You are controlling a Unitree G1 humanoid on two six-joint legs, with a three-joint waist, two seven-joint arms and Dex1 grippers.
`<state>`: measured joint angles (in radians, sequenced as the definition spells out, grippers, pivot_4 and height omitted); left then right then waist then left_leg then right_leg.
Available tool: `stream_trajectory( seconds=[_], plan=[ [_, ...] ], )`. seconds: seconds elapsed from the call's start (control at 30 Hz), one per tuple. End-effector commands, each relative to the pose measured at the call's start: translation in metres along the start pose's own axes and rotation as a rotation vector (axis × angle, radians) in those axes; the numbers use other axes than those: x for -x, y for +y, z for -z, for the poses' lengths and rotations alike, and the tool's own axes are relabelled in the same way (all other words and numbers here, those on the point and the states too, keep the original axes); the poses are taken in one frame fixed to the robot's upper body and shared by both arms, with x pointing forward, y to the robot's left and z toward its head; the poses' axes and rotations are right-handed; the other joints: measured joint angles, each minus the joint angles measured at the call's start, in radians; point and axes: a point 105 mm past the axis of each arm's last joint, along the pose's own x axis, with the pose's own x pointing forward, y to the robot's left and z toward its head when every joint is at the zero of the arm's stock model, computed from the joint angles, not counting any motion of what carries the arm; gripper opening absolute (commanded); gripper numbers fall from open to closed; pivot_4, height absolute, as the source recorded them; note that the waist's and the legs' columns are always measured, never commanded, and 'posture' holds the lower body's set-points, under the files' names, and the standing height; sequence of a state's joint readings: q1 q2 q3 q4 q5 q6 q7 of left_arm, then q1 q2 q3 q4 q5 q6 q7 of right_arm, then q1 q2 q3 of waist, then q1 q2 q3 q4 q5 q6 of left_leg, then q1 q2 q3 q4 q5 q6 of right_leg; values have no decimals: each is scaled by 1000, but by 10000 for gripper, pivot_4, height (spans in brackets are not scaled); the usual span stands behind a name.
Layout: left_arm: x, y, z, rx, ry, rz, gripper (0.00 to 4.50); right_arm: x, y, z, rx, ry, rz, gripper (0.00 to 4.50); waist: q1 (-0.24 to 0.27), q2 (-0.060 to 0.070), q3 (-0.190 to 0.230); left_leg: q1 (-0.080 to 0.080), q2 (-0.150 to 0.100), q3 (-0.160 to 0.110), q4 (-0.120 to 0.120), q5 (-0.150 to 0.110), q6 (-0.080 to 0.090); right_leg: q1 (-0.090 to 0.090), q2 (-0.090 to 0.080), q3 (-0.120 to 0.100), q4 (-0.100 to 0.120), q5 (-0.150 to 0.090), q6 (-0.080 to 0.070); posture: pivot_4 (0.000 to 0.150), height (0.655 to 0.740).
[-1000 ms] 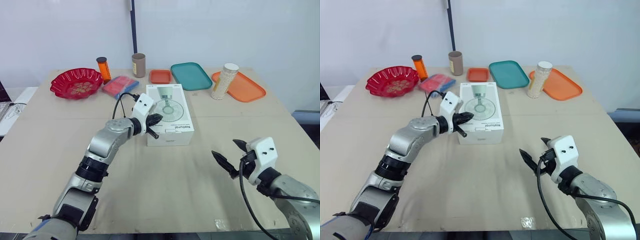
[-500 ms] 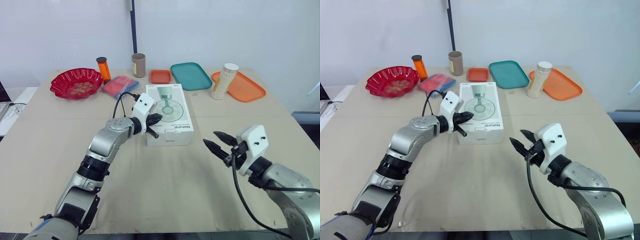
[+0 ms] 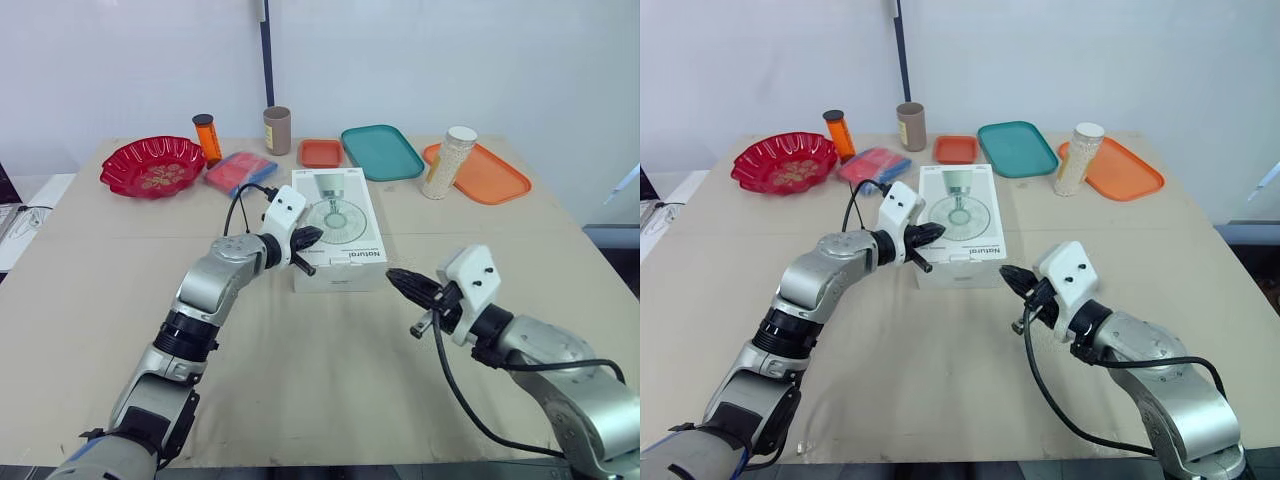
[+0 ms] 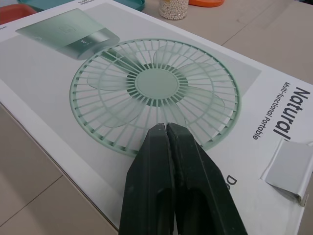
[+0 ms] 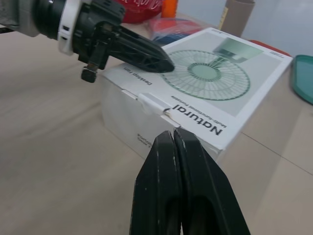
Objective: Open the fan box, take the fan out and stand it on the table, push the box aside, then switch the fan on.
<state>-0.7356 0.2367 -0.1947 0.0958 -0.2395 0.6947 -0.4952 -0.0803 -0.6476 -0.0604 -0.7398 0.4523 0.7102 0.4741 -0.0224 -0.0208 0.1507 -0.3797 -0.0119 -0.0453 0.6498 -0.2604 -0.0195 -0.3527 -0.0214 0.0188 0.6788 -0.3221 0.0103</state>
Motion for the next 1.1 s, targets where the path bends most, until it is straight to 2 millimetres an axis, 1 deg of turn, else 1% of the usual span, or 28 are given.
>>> stream_trajectory(
  seconds=[0.03,0.07,0.1,0.13,0.17,0.2,0.3,0.43,0.47,0.5,0.57,0.7,1.1],
  plan=[
    [-1,0,-5,-4,-12,-3,1132,-18,0,-6,128,-9,7,11874,-1,0,0,0,0,0,0,0,0,0,0,0,0,0,0,1500,7382],
    [-2,0,-5,-3,-14,-2,1132,-26,-3,-6,156,-9,22,17373,0,0,0,0,0,0,1,0,0,0,0,0,1,0,0,1500,7382],
    [-2,-1,-6,-4,-15,-1,1132,-30,-5,-6,175,-9,34,21713,0,0,0,0,0,0,1,0,0,0,0,0,1,0,0,1500,7382],
    [-3,-1,-6,-5,-16,0,1132,-35,-6,-8,186,-17,31,25377,1,0,0,0,0,0,1,0,0,0,0,0,1,0,0,1500,7382],
    [-3,-1,-6,-5,-16,1,1132,-39,-8,-10,198,-21,34,27142,2,0,0,0,0,0,1,0,0,0,0,0,1,0,0,1500,7382],
    [-3,-1,-7,-6,-16,1,1132,-44,-11,-11,213,-15,41,33253,1,-1,0,-1,0,-1,1,0,0,0,0,0,1,0,0,1500,7382],
    [-3,0,-7,-7,-19,0,1132,-53,-22,-12,236,-7,61,33253,2,-1,0,-4,0,-1,3,0,-1,-2,0,0,1,0,0,1500,7382],
    [-2,1,-7,-9,-17,-5,1132,-56,-27,-11,260,0,45,33253,2,-1,0,-5,0,-2,3,0,-1,-3,0,-1,1,0,0,1500,7382],
    [-2,1,-7,-10,-18,-5,1132,-56,-27,-11,260,0,41,37409,2,-1,0,-5,0,-2,3,0,-1,-3,0,-1,1,0,0,1500,7382],
    [-2,1,-7,-9,-18,-5,1132,-57,-27,-11,260,3,35,38393,2,0,0,-5,0,-2,3,0,-1,-3,0,-1,1,0,0,1500,7382],
    [-2,1,-7,-8,-20,-6,1132,-56,-27,-11,259,5,32,44170,2,0,0,-5,0,-2,3,0,-1,-3,0,-1,1,0,0,1500,7382],
    [-3,2,-8,-6,-24,-9,1132,-55,-26,-11,255,2,25,44170,2,-1,0,-5,0,-2,3,0,-1,-3,0,-1,1,0,0,1500,7382],
    [-4,-1,-7,-9,-29,-3,1132,-66,-32,-7,247,3,60,44170,2,-1,0,-5,0,-2,4,0,-1,-3,0,-1,2,0,0,1500,7382]
  ],
)
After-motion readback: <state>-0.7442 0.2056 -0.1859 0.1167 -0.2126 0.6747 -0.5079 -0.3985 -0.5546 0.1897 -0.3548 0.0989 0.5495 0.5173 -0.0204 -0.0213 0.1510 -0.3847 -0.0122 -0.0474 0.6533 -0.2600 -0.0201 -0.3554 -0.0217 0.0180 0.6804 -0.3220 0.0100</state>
